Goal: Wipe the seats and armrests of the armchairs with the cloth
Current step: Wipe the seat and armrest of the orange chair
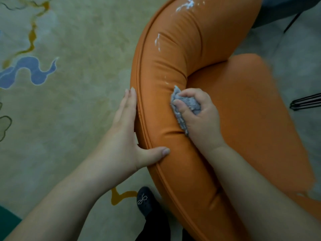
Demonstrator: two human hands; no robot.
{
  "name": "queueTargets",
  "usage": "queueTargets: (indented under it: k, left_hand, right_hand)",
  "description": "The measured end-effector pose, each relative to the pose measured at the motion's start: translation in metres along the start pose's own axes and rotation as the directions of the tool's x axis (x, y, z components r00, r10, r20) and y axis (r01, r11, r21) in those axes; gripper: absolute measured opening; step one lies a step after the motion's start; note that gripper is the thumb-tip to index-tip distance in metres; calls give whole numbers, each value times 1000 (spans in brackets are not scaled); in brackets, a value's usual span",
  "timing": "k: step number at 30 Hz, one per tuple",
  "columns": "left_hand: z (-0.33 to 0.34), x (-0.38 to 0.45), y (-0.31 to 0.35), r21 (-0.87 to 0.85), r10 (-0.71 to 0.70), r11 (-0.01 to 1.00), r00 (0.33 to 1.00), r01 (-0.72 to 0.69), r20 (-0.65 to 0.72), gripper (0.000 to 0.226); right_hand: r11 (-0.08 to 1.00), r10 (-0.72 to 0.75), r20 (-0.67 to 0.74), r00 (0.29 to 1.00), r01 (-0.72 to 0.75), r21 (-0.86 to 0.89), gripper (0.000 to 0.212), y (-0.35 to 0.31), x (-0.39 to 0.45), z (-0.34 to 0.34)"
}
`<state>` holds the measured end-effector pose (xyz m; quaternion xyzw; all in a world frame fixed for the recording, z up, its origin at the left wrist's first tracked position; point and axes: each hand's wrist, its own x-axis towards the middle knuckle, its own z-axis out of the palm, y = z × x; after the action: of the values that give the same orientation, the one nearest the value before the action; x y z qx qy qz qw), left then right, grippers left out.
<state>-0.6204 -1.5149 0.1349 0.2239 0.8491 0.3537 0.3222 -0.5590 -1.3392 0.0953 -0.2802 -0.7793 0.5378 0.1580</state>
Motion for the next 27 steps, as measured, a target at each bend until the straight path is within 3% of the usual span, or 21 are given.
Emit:
queueTargets:
  k: [2,4,7,13,18,23,27]
  left_hand:
    - [-1,0,-1,1,11,1000,1000,-11,11,141]
    - [-1,1,-2,-22,33,999,999,-33,4,138]
    - [-2,1,-5,-104,48,993,998,-51,-33,131]
    - [-5,15,-8,-112,72,990,995,-80,-75,115]
    - [-15,38,-4,-117,84,989,994,-92,-72,115]
    - [-23,59,-4,-166,70,983,996,-80,-61,112]
    - [-33,90,6,-164,66,984,996,-76,-61,110]
  right_hand:
    - [999,38,-31,999,-38,14,11,0,3,-4]
    - [996,-74,-38,997,75,41,12,-14,9,5]
    - [960,-273,43,961,275,-56,17,-29,18,27]
    - [994,-59,-76,995,52,-99,12,-14,49,14]
    - [983,-170,-127,977,158,-93,17,-12,23,25]
    - [979,-181,-155,971,163,-123,10,-26,92,37]
    - [982,-166,-156,974,149,-116,18,-12,74,28]
